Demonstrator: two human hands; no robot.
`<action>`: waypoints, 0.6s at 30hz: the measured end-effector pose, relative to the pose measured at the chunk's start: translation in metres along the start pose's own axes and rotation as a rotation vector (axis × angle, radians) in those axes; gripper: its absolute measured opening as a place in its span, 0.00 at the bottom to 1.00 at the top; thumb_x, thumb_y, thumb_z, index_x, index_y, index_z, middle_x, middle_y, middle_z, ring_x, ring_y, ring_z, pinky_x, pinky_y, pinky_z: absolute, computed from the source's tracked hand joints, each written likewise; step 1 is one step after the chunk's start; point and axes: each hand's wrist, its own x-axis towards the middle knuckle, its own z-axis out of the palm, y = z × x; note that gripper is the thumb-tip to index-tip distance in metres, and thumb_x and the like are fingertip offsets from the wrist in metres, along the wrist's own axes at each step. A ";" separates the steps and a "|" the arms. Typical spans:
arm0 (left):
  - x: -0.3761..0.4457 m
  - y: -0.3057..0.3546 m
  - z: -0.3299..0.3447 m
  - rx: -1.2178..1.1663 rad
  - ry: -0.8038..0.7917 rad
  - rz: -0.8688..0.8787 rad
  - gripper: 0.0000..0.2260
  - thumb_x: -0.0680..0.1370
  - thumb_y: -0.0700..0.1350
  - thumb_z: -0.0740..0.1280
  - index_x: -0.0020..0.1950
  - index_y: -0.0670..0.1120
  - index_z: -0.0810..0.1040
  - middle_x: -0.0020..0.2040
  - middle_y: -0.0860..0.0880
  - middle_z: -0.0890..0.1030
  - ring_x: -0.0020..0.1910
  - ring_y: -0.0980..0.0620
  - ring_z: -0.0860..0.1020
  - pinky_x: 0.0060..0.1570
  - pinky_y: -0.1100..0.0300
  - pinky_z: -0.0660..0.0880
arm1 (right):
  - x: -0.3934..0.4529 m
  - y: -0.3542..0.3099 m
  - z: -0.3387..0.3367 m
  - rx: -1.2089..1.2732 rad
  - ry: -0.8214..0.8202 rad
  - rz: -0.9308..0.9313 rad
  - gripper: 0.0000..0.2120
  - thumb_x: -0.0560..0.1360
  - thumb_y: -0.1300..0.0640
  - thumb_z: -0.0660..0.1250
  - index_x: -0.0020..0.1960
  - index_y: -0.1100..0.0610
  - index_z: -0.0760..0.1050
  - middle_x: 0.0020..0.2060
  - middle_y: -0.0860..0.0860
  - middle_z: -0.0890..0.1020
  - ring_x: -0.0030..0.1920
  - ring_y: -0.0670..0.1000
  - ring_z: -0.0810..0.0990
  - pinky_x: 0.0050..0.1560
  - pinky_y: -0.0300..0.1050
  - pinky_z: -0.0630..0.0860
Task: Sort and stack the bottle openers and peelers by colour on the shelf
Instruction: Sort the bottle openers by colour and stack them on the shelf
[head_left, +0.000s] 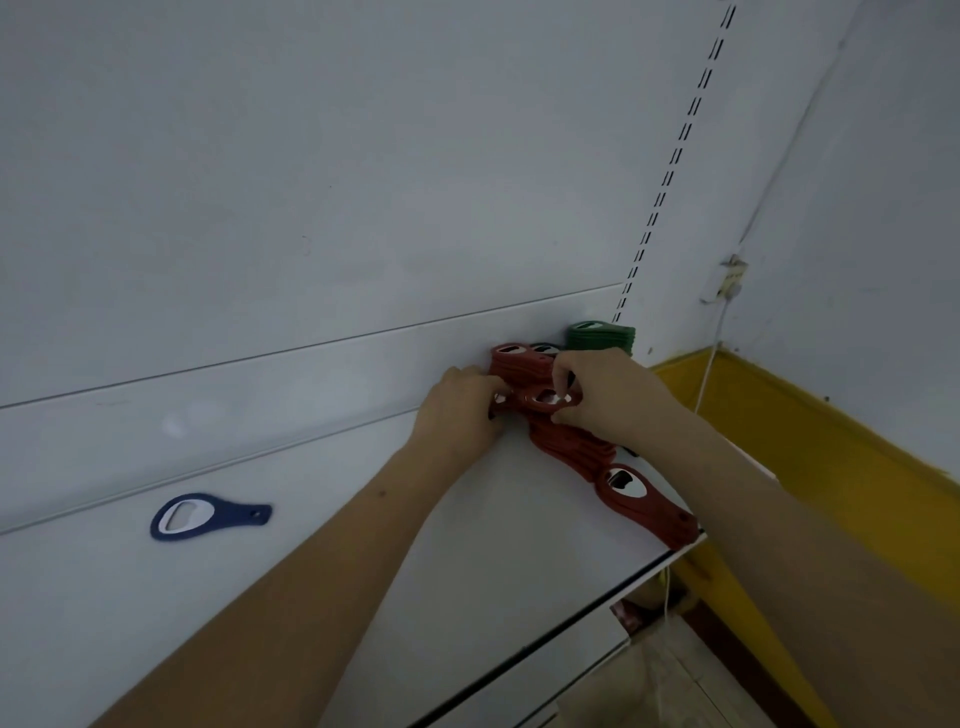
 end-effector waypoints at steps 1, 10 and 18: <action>0.001 -0.001 0.001 0.016 0.022 0.010 0.16 0.72 0.43 0.71 0.60 0.48 0.82 0.53 0.44 0.79 0.53 0.41 0.75 0.54 0.51 0.72 | 0.000 0.000 0.000 -0.006 -0.002 0.003 0.13 0.69 0.50 0.76 0.45 0.51 0.72 0.45 0.47 0.77 0.47 0.49 0.76 0.44 0.46 0.76; 0.003 -0.004 0.013 0.280 0.233 0.202 0.08 0.64 0.44 0.67 0.40 0.45 0.84 0.37 0.46 0.80 0.38 0.42 0.79 0.37 0.55 0.72 | -0.007 0.001 0.009 -0.026 0.068 -0.018 0.09 0.74 0.54 0.70 0.53 0.51 0.75 0.49 0.49 0.80 0.46 0.49 0.76 0.44 0.44 0.75; 0.003 -0.004 0.021 0.246 0.210 0.215 0.07 0.67 0.43 0.68 0.43 0.44 0.77 0.37 0.45 0.79 0.35 0.42 0.78 0.35 0.55 0.71 | -0.017 -0.002 0.014 -0.174 0.124 -0.117 0.09 0.80 0.53 0.60 0.57 0.55 0.74 0.47 0.53 0.79 0.47 0.53 0.77 0.48 0.47 0.74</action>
